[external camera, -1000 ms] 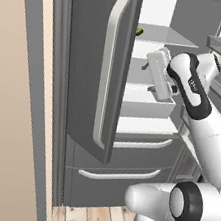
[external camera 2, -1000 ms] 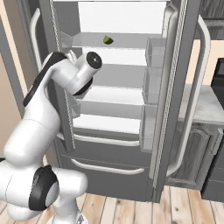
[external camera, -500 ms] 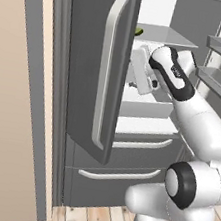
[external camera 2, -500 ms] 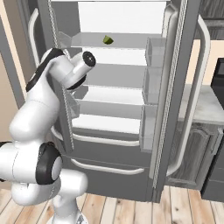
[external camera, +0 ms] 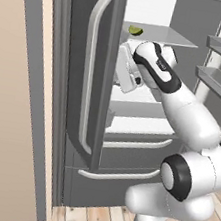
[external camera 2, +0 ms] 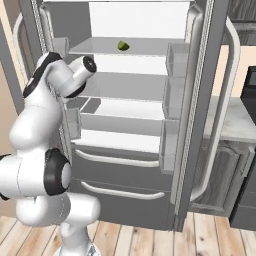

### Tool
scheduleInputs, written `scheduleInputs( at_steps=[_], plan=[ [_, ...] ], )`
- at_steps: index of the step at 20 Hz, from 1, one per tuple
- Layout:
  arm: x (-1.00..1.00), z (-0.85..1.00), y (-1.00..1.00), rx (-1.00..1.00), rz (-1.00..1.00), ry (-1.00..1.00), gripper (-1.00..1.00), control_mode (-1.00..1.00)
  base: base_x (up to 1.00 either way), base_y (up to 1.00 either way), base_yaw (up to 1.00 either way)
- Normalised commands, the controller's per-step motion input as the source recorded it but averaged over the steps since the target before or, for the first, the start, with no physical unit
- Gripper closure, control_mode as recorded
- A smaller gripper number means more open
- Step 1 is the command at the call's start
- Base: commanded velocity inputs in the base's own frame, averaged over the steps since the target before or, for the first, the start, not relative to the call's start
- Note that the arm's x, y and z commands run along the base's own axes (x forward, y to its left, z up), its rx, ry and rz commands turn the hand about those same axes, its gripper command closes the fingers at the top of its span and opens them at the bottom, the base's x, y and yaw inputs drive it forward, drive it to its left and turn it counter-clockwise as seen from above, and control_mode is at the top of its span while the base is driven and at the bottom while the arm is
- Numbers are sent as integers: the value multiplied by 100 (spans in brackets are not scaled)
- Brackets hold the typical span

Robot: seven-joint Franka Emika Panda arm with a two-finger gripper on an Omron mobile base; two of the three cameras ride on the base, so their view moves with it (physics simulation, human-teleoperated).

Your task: There is a bowl on the dining counter. Grab a lemon wedge from the fridge and place it in the bowl. Then get the liquor bottle and glass cup from the cabinet and place them next to the bowl.

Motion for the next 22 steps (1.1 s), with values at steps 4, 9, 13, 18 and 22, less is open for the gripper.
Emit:
scheduleInputs(
  at_steps=[4, 9, 13, 18, 22],
  plan=[
    [0, -6, 84, 0, 8, 0, -100, -100, 0, 0, 0],
    [0, -5, 84, 0, 1, 0, -100, -100, 0, 0, 0],
    [3, -6, 82, 0, 0, 0, -100, -100, 0, 0, 0],
    [22, 0, 69, 0, 0, 10, -100, -100, 0, 0, 0],
    [30, -1, 64, 0, 0, 18, -100, -100, 0, 0, 0]
  ],
)
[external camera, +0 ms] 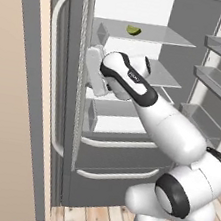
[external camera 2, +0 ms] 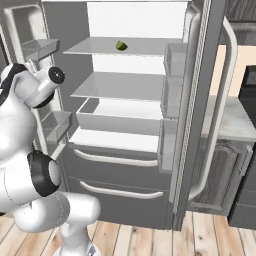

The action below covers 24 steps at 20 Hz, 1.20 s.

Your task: There is a bowl on the dining counter. Grab a lemon wedge from the fridge and place it in the bowl. Then get the liquor bottle and glass cup from the cabinet and place them next to the bowl.

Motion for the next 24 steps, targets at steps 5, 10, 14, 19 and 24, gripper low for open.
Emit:
scheduleInputs(
  at_steps=[5, 10, 14, 19, 24],
  plan=[
    [6, -8, 22, -6, 2, 14, -100, -100, 0, 0, 0],
    [-60, -3, -32, -14, -1, -12, -100, -100, 0, 0, 0],
    [-96, 0, -83, -16, -3, -23, -100, -100, 0, 0, 0],
    [-88, 0, -99, -15, -2, -8, -100, -100, 0, 0, 0],
    [-73, 0, -93, -20, -6, -1, -100, -100, 0, 0, 0]
  ],
)
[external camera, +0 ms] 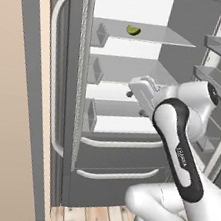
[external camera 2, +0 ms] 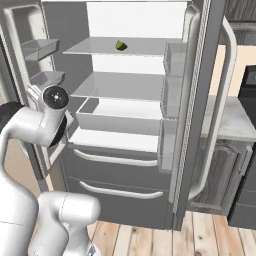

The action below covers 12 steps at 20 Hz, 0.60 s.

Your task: There is a bowl on the dining counter. Grab a lemon wedge from the fridge and place it in the bowl. Then get the liquor bottle and glass cup from the cabinet and place them next to the bowl.

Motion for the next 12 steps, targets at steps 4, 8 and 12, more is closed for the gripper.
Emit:
scheduleInputs(
  at_steps=[4, 8, 12],
  plan=[
    [-61, 0, -75, -30, -10, -4, -100, -100, 0, 0, 0],
    [-54, -1, -42, -32, -6, -5, -100, -100, 0, 0, 0],
    [-40, -1, -10, -38, 0, -13, -100, -100, 0, 0, 0]
  ],
)
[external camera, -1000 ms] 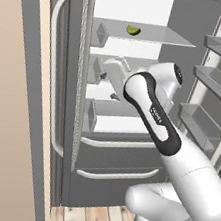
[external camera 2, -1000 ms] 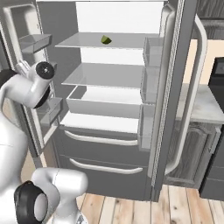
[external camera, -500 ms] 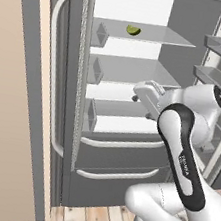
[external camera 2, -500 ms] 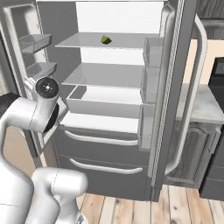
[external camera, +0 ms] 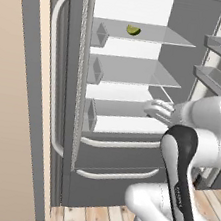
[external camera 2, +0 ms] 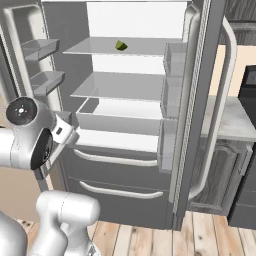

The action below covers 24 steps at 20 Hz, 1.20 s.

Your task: There is a bowl on the dining counter. Grab a lemon wedge from the fridge and place it in the bowl. Then get the liquor bottle and glass cup from the cabinet and place them next to the bowl.

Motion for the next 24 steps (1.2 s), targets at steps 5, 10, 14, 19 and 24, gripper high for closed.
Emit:
scheduleInputs(
  at_steps=[5, 10, 14, 19, 24],
  plan=[
    [-31, 0, -4, -35, 0, -12, -100, -100, 0, 0, 0],
    [-15, 0, -18, -6, 1, 1, -100, -100, 0, 0, 0],
    [-1, -2, -5, -2, 1, 5, -100, -100, 0, 0, 0],
    [12, -1, -4, -1, 0, 4, -100, -100, 0, 0, 0],
    [0, 0, 0, 0, 0, 0, -100, 100, 75, -28, 0]
  ],
)
